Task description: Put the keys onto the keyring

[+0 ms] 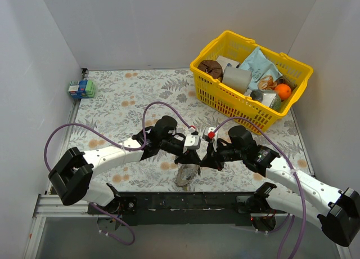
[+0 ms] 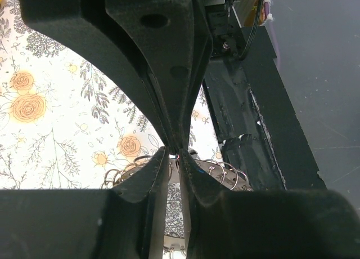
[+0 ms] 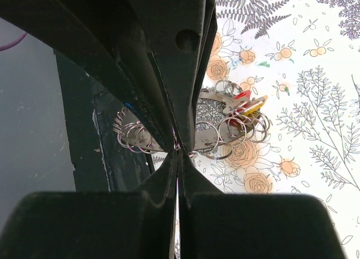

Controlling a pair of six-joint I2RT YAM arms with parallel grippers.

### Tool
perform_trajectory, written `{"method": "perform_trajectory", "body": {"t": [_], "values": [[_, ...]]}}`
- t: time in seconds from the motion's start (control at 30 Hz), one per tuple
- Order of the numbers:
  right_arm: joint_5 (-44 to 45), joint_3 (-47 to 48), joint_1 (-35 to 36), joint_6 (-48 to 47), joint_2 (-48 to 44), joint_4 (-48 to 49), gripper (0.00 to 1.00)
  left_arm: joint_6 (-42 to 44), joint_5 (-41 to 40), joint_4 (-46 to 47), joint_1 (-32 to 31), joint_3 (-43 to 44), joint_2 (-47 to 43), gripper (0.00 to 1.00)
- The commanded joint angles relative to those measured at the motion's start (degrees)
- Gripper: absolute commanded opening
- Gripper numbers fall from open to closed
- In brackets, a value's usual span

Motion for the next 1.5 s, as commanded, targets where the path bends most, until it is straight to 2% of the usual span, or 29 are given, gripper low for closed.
{"method": "perform_trajectory", "body": {"t": [0.0, 0.07, 0.2, 0.3, 0.33, 0.37, 0.5, 0.53, 0.57, 0.67, 0.9, 1.0, 1.17, 1.47], "values": [[-0.3, 0.2, 0.3, -0.3, -1.4, 3.2, 0.01, 0.4, 1.0, -0.6, -0.4, 1.4, 0.9, 0.17], [-0.2, 0.2, 0.2, -0.3, -1.6, 3.2, 0.01, 0.5, 0.6, -0.7, -0.5, 1.2, 0.9, 0.25], [-0.3, 0.1, 0.3, -0.3, -1.5, 3.2, 0.01, 0.9, 0.0, -0.7, -0.6, 0.9, 0.5, 0.23], [-0.5, 0.1, 0.3, -0.3, -1.5, 3.3, 0.01, 1.0, -0.1, -0.7, -0.7, 1.0, 0.7, 0.12], [-0.5, 0.1, 0.3, -0.3, -1.5, 3.3, 0.01, 1.0, 0.2, -0.6, -0.7, 1.2, 0.8, 0.04], [-0.6, 0.1, 0.3, -0.3, -1.5, 3.3, 0.01, 1.0, 0.3, -0.7, -0.7, 1.4, 0.8, 0.00], [-0.6, -0.1, 0.3, -0.2, -1.2, 3.3, 0.01, 0.7, 0.5, -0.7, -0.7, 1.8, 1.2, 0.00], [-0.5, -0.1, 0.3, -0.3, -1.2, 3.3, 0.01, 0.7, 0.1, -0.7, -0.7, 1.9, 0.9, 0.07], [-0.5, 0.0, 0.3, -0.3, -1.2, 3.3, 0.01, 0.6, -0.4, -0.7, -0.7, 1.9, 0.8, 0.22], [-0.4, 0.0, 0.3, -0.3, -1.3, 3.3, 0.01, 1.0, -0.9, -0.4, -0.7, 1.4, -0.5, 0.28], [-0.5, 0.0, 0.3, -0.3, -1.2, 3.4, 0.01, 0.2, -0.5, 1.1, -0.7, 0.6, -1.6, 0.22], [-0.6, 0.0, 0.3, -0.2, -1.1, 3.4, 0.01, 0.1, -0.1, 1.1, -0.7, 0.7, -1.0, 0.16], [-0.4, 0.0, 0.3, -0.3, -1.4, 3.4, 0.01, 0.3, 0.5, 1.1, -0.7, 0.9, -0.6, 0.00], [-0.3, 0.2, 0.3, -0.4, -1.9, 3.4, 0.01, 1.5, -0.1, -0.7, -0.7, 1.7, 0.0, 0.00]]}}
